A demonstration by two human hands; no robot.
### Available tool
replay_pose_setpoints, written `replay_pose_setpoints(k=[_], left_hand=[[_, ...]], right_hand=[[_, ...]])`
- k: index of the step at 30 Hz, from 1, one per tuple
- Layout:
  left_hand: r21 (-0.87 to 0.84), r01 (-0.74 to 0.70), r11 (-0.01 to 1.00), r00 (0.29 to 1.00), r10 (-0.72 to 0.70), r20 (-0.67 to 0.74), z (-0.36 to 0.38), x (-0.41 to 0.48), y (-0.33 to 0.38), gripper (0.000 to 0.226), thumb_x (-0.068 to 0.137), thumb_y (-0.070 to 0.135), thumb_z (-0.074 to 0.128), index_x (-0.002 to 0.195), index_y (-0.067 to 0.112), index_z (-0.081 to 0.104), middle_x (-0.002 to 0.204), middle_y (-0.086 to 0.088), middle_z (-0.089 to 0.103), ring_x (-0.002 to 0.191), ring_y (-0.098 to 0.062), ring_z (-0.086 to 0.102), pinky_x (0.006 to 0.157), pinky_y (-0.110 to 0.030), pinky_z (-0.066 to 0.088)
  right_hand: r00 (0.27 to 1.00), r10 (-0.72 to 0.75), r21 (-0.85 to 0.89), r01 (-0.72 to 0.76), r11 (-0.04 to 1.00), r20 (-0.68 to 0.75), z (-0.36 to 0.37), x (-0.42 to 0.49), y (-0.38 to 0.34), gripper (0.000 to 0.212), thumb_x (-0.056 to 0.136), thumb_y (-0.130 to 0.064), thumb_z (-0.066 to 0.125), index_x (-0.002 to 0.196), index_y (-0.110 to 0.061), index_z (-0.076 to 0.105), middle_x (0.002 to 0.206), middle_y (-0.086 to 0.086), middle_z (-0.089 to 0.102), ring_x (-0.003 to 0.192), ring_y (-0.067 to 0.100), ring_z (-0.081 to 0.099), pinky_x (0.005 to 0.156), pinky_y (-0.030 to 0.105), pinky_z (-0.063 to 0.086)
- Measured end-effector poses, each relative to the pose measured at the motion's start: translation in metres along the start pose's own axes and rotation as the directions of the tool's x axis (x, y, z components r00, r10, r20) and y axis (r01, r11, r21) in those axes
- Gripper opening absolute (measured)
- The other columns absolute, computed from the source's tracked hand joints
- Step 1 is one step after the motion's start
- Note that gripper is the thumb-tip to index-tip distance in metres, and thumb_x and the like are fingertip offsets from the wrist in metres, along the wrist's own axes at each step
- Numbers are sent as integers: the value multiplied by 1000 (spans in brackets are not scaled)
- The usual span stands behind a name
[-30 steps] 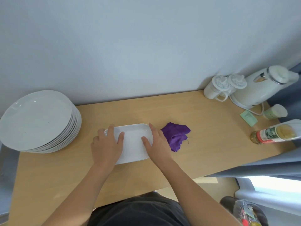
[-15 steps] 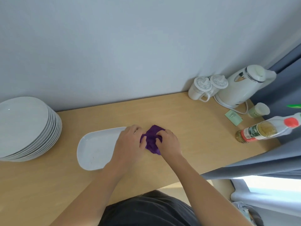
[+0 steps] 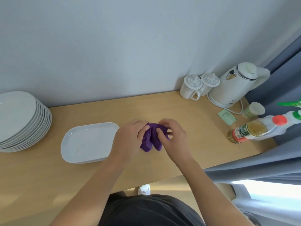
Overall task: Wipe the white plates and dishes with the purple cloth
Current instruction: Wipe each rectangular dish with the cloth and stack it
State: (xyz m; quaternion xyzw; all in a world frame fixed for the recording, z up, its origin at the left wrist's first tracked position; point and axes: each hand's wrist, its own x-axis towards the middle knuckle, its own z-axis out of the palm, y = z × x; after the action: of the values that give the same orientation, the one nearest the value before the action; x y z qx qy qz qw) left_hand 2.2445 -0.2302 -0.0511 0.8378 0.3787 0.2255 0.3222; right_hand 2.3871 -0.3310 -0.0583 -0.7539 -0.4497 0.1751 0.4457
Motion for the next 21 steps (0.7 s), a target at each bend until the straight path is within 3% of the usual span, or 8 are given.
replay_pose_setpoints(k=[4, 8, 11, 14, 18, 21], left_hand=[[-19, -20, 1000, 1000, 20, 11, -1, 1, 11, 22, 101, 25, 51, 105, 23, 72, 92, 13, 65, 82, -8, 57, 72, -28, 48], [-67, 34, 997, 999, -33, 12, -5, 1, 10, 13, 96, 21, 61, 101, 26, 72, 95, 16, 67, 87, -7, 62, 78, -28, 50], [-91, 69, 993, 996, -63, 62, -10, 1, 9, 14, 90, 17, 67, 101, 25, 69, 97, 17, 68, 91, -7, 63, 83, -32, 52], [-106, 65, 992, 993, -54, 105, -13, 2, 14, 14, 91, 13, 65, 92, 27, 68, 89, 15, 67, 87, -10, 62, 78, -35, 52], [-45, 18, 999, 999, -17, 28, -17, 6, 18, 12, 94, 16, 64, 91, 22, 74, 90, 14, 67, 84, -9, 61, 74, -25, 47], [-13, -44, 999, 999, 43, -4, -21, 9, 23, 13, 95, 14, 62, 93, 17, 75, 96, 13, 66, 86, -7, 60, 76, -23, 46]], right_hand=[[994, -101, -36, 102, 994, 33, -2, 1, 7, 14, 91, -13, 70, 104, -17, 67, 102, -8, 65, 97, 6, 59, 84, 19, 45], [994, -107, 23, 107, 994, 16, 2, 4, 4, 9, 97, -7, 59, 96, -13, 66, 93, -5, 65, 90, 11, 60, 81, 30, 50], [996, -81, 78, 83, 993, -31, 0, 6, -3, 12, 98, -6, 56, 97, -12, 66, 92, -5, 67, 88, 9, 61, 78, 28, 50], [996, -79, 85, 82, 993, -36, -2, 8, -8, 11, 98, -6, 57, 99, -11, 67, 95, -5, 68, 90, 9, 62, 76, 27, 50], [979, -188, 2, 189, 982, -75, -5, 11, -9, 11, 96, -1, 57, 97, -9, 65, 102, -1, 66, 100, 16, 61, 88, 28, 48], [979, -196, 8, 197, 980, -65, -10, 12, -14, 10, 97, -3, 57, 96, -10, 65, 96, -4, 65, 93, 16, 61, 84, 29, 48]])
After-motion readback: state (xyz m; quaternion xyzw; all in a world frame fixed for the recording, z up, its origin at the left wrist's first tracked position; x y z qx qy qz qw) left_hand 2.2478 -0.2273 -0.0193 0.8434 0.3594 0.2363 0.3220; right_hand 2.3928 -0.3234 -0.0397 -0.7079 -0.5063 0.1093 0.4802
